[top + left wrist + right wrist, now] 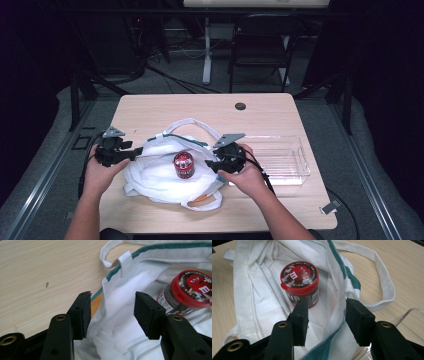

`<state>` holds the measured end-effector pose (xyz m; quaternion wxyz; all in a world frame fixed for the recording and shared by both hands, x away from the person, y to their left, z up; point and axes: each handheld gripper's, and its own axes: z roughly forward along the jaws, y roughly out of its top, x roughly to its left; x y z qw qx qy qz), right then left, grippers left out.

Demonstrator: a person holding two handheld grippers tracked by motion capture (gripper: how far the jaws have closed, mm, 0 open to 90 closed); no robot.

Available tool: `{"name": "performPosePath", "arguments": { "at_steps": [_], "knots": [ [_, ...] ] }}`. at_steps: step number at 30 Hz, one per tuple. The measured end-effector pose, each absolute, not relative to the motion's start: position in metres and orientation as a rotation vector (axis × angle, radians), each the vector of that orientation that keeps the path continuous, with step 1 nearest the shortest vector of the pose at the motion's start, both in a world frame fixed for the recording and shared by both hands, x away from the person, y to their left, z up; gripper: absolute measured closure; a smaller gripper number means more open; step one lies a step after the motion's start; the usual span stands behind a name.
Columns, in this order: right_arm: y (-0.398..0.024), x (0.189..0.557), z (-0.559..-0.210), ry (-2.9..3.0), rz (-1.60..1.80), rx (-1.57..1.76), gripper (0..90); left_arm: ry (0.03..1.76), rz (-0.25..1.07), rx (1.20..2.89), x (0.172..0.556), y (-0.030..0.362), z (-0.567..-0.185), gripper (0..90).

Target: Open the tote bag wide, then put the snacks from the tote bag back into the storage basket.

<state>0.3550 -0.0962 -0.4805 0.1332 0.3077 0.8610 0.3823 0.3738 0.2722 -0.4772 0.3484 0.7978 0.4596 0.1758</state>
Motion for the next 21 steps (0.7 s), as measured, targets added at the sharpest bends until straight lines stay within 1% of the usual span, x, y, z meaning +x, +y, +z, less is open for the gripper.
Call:
{"name": "performPosePath", "arguments": {
  "at_steps": [9,21],
  "knots": [
    [-0.091,0.352,-0.472,2.57,1.028,0.834,52.9,1.178,0.468,2.073,0.371,0.274,-0.47,47.9],
    [-0.078,0.358,-0.46,2.642,0.983,0.753,46.8,1.167,0.474,2.066,0.369,0.273,-0.468,47.9]
  ]
}}
